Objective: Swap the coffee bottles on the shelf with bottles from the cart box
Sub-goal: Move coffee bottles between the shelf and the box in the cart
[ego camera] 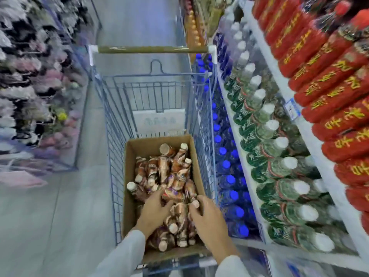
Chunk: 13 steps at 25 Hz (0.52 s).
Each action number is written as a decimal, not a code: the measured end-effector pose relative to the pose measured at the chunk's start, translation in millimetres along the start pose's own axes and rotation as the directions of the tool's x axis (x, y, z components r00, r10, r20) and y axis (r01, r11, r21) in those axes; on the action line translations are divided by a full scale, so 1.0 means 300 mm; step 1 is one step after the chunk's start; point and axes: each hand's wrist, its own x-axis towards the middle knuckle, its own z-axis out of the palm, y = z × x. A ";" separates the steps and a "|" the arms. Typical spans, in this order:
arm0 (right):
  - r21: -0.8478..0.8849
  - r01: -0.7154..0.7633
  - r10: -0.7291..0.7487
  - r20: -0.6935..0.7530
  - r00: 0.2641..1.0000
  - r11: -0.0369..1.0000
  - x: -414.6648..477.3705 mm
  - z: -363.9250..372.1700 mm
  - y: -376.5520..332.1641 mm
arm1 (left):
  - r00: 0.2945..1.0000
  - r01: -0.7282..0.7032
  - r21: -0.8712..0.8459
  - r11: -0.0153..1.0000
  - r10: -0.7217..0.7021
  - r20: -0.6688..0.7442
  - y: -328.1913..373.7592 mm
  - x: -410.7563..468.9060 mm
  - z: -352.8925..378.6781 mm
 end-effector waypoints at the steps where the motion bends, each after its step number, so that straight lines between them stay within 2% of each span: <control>1: 0.008 -0.019 0.019 0.010 1.000 1.000 0.024 0.024 0.013 | 1.000 0.012 0.003 1.000 -0.012 0.024 0.008 0.052 0.035; 6: 0.021 -0.094 0.092 0.086 0.992 0.995 0.131 0.085 0.064 | 0.992 0.123 -0.021 0.992 -0.123 0.007 0.005 0.391 0.236; 11: 0.078 -0.116 0.107 0.115 0.988 0.990 0.216 0.100 0.120 | 0.973 0.229 0.160 0.960 -0.222 -0.058 -0.093 0.632 0.416; 13: 0.093 -0.149 0.136 0.127 0.983 0.984 0.248 0.111 0.136 | 0.969 0.238 0.147 0.960 -0.224 -0.106 -0.140 0.679 0.463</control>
